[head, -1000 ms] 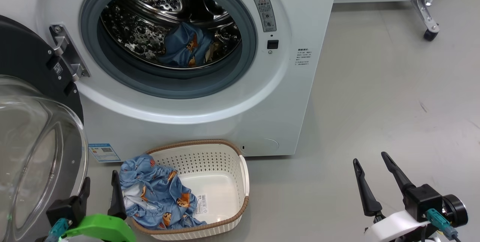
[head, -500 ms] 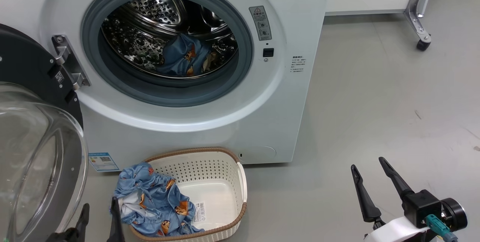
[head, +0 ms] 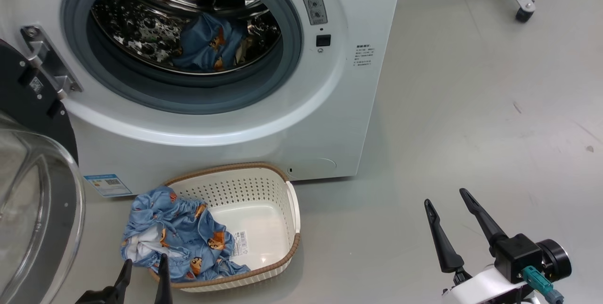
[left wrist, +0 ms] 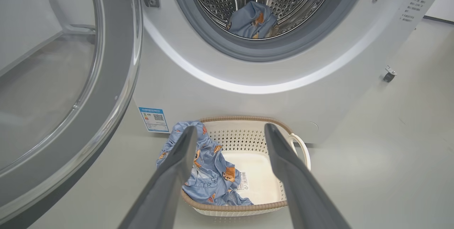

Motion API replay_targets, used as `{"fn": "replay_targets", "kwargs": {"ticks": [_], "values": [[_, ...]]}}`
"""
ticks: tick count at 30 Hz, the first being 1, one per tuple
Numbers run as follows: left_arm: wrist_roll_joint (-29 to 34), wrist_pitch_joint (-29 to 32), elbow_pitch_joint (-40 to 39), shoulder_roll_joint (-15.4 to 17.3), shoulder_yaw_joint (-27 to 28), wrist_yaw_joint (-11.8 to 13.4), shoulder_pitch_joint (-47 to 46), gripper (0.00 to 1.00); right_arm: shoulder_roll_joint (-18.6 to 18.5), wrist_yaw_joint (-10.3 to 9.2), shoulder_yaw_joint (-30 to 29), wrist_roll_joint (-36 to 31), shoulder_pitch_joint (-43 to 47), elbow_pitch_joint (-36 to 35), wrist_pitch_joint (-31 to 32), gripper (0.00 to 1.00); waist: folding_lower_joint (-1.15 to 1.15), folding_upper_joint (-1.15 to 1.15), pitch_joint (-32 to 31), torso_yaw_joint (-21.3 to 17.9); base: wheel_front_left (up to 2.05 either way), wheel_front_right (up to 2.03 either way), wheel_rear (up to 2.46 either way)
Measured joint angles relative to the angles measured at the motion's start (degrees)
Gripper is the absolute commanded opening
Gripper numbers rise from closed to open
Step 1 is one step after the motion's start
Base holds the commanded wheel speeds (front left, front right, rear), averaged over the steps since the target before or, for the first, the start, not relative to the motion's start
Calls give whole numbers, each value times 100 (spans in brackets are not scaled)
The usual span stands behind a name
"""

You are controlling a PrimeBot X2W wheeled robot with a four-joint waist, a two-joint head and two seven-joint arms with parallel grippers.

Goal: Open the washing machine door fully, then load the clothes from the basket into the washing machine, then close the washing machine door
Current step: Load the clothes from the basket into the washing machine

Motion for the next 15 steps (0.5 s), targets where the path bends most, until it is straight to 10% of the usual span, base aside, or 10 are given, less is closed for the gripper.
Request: {"fn": "replay_targets", "kwargs": {"ticks": [15], "values": [[-67, 1460, 681, 393, 192, 212, -1113, 100, 165, 2, 316, -63, -646, -123, 0, 100, 0, 0, 1119, -400, 0, 0, 0]]}}
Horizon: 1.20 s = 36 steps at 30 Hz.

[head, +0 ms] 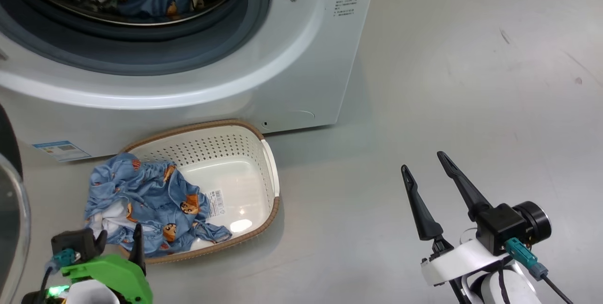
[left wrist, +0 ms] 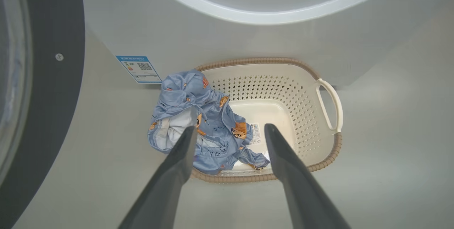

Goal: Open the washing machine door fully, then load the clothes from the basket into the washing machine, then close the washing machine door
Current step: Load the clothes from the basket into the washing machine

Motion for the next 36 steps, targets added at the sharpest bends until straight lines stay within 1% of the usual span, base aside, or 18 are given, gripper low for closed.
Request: {"fn": "replay_targets", "kwargs": {"ticks": [7, 8, 13, 16, 18, 24, 26, 32, 36], "values": [[-249, 756, 447, 240, 157, 13, -670, 100, 22, 0, 75, -31, -353, -46, 0, 100, 0, 0, 644, -273, 0, 0, 0], [-249, 756, 447, 240, 157, 13, -670, 100, 22, 0, 75, -31, -353, -46, 0, 100, 0, 0, 644, -273, 0, 0, 0], [-253, 1098, 633, 385, 179, 25, -1278, 100, 32, -1, 85, -31, -647, -105, 0, 100, 1, 0, 1145, -457, 0, 0, 0], [-272, 1263, 791, 424, 245, 121, -1570, 100, 37, -8, 86, -32, -788, -145, 0, 100, 1, 0, 1398, -532, 0, 0, 0], [-272, 1355, 884, 495, 319, 174, -1737, 100, 42, -9, 93, -32, -879, -165, 0, 100, 1, 0, 1567, -574, 0, 0, 0], [-163, 1522, 1161, 880, 534, 455, -2246, 100, 54, -35, 104, -32, -1183, -243, 0, 100, 1, 0, 2071, -684, 0, 0, 0], [-138, 1555, 1258, 945, 543, 468, -2363, 100, 56, -101, 104, -32, -1274, -247, -1, 100, 1, 0, 2226, -714, 0, 0, 0], [-113, 1659, 1523, 977, 541, 508, -2680, 100, 63, -158, 138, -32, -1440, -252, 0, 100, 1, 0, 2611, -795, 0, 0, 0], [312, 1658, 1712, 1239, 449, 611, -2805, 100, 68, -200, 142, -32, -1488, -247, 0, 100, 1, 0, 2810, -830, 0, 0, 0]]}}
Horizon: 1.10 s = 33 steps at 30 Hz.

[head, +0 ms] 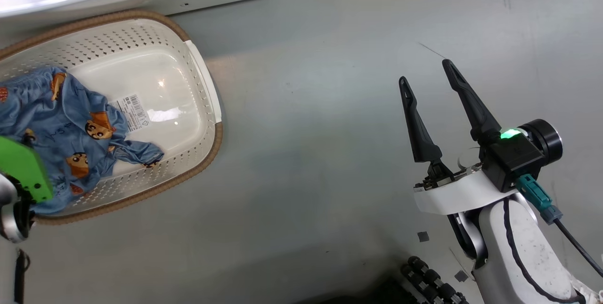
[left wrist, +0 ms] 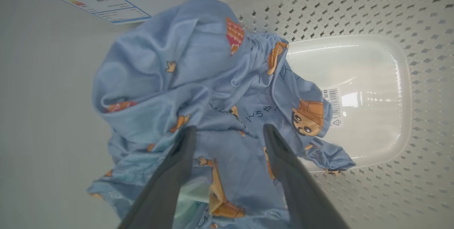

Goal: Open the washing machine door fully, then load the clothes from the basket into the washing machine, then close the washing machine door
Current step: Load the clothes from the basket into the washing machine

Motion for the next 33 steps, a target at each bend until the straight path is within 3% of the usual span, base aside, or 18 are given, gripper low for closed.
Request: {"fn": "replay_targets", "kwargs": {"ticks": [6, 23, 24, 26, 27, 28, 29, 30, 32, 33], "values": [[508, 9, 226, 190, -283, 89, -88, 100, 11, -32, 43, 14, -91, 64, -1, 100, 0, 0, 140, -18, 0, 0, 0], [575, 164, 555, 205, -277, 142, -580, 100, 25, -170, 232, 276, -212, 36, -1, 100, -1, 0, 399, -107, 0, 0, 0], [602, 158, 560, 207, -278, 142, -605, 96, 26, -171, 242, 291, -213, 34, -1, 100, -1, 0, 421, -115, 0, 0, 0], [616, 133, 593, 207, -279, 142, -653, 73, 25, -174, 257, 314, -220, 30, -1, 100, -1, 0, 463, -132, 0, 0, 0], [619, 108, 624, 205, -282, 143, -682, 50, 26, -197, 261, 314, -228, 29, -1, 100, -1, 0, 482, -140, 0, 0, 0], [628, 81, 659, 204, -289, 143, -705, 42, 29, -223, 261, 314, -236, 29, -1, 100, -1, 0, 496, -147, 0, 0, 0], [635, 78, 691, 201, -291, 143, -720, 40, 27, -223, 263, 315, -240, 29, -1, 100, -1, 0, 507, -152, 0, 0, 0], [645, 33, 711, 201, -291, 143, -732, 45, 27, -224, 266, 315, -240, 29, -1, 100, -1, 0, 515, -156, 0, 0, 0], [654, -11, 728, 201, -290, 152, -776, 71, 29, -254, 272, 316, -241, 27, -1, 100, -1, 0, 534, -162, 0, 0, 0], [657, -47, 728, 201, -289, 153, -809, 76, 29, -263, 272, 316, -242, 27, -1, 100, -1, 0, 544, -164, 0, 0, 0]]}}
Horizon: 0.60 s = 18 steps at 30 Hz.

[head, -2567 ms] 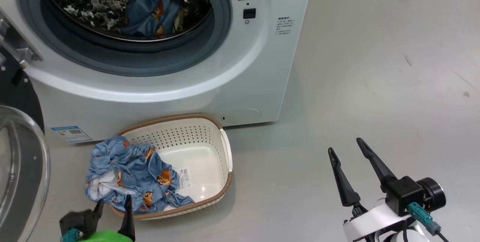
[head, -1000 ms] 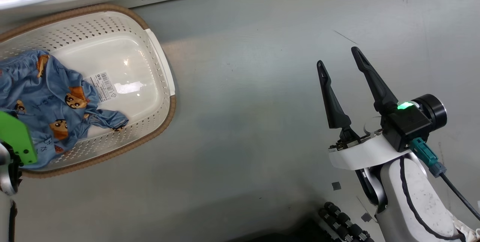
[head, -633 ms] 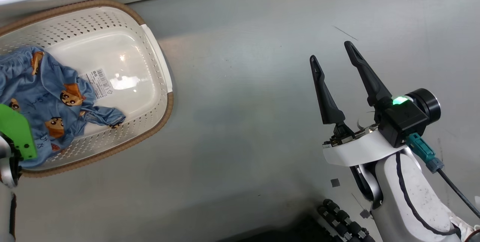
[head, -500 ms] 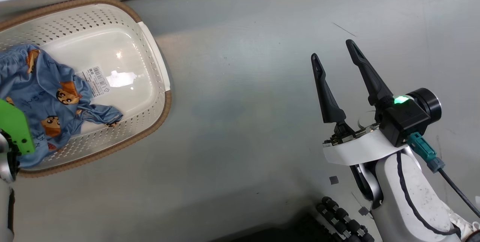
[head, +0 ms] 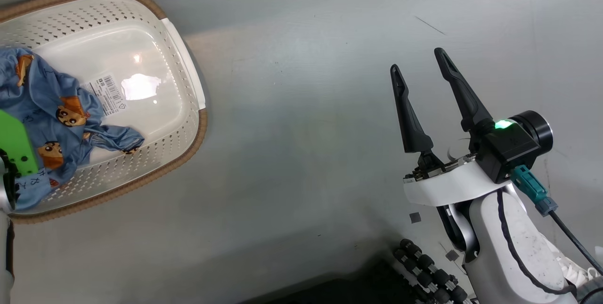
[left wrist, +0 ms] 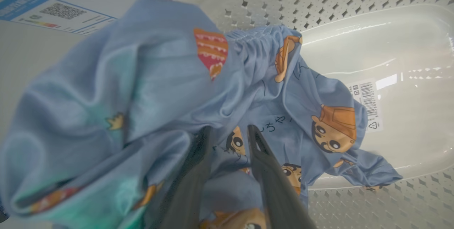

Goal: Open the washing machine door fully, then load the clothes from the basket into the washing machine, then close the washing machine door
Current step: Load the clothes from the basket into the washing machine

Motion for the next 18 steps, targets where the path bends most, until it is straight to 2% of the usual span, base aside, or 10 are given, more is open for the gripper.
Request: {"fn": "replay_targets", "kwargs": {"ticks": [3, 9, 13, 15, 18], "values": [[0, -73, 12, 1, 4, 1, -93, 81, 0, -1, 11, 0, -8, -1, 0, 100, 0, 0, 32, -8, 0, 0, 0], [1, -124, 33, 48, 16, 11, -221, 82, 0, -4, 99, 70, -88, -55, 0, 100, 0, 0, 137, -46, 0, 0, 0], [66, -175, 45, 129, 12, 14, -345, 69, 1, -51, 147, 114, -88, -66, 0, 100, 0, 0, 231, -79, 0, 0, 0], [125, -211, 63, 192, 11, 15, -396, 56, 1, -53, 156, 135, -89, -78, 0, 100, 0, 0, 280, -96, 0, 0, 0], [160, -215, 118, 220, 10, 15, -473, 47, 2, -60, 165, 142, -90, -109, 0, 100, 0, 0, 357, -122, 0, 0, 0]]}}
